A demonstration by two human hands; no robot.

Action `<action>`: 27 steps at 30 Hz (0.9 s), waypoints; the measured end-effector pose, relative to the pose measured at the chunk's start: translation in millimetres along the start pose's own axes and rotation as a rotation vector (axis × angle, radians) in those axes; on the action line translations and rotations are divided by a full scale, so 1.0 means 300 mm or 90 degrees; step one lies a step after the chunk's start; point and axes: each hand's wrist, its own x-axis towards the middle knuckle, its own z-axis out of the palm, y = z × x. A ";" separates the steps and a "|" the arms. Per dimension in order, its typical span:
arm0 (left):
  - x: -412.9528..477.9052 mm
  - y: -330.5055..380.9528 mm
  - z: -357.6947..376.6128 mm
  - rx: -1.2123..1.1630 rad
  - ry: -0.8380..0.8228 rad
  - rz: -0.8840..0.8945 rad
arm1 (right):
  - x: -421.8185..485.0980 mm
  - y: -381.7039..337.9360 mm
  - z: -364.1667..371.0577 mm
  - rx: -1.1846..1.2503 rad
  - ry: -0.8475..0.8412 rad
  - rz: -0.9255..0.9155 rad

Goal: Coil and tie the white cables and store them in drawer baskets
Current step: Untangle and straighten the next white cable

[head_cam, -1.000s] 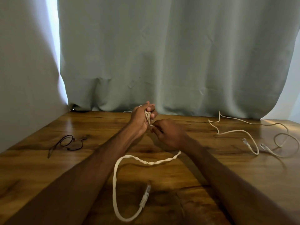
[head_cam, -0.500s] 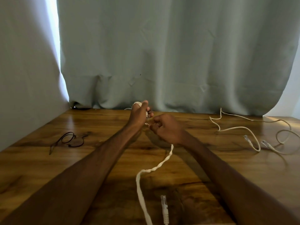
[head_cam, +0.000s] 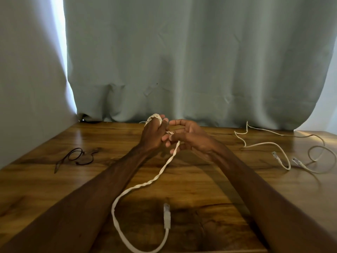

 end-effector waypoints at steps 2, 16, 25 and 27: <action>-0.005 0.011 -0.003 0.047 -0.012 0.018 | -0.007 -0.011 -0.015 0.053 -0.020 0.013; 0.015 0.018 -0.031 0.220 -0.047 0.089 | 0.032 -0.007 -0.099 0.421 -0.003 0.133; -0.027 0.052 -0.027 -0.014 -0.321 -0.095 | 0.042 0.064 -0.120 -0.445 0.239 -0.193; -0.034 0.072 -0.017 -0.070 -0.359 -0.164 | 0.048 0.074 -0.135 -0.492 0.255 -0.232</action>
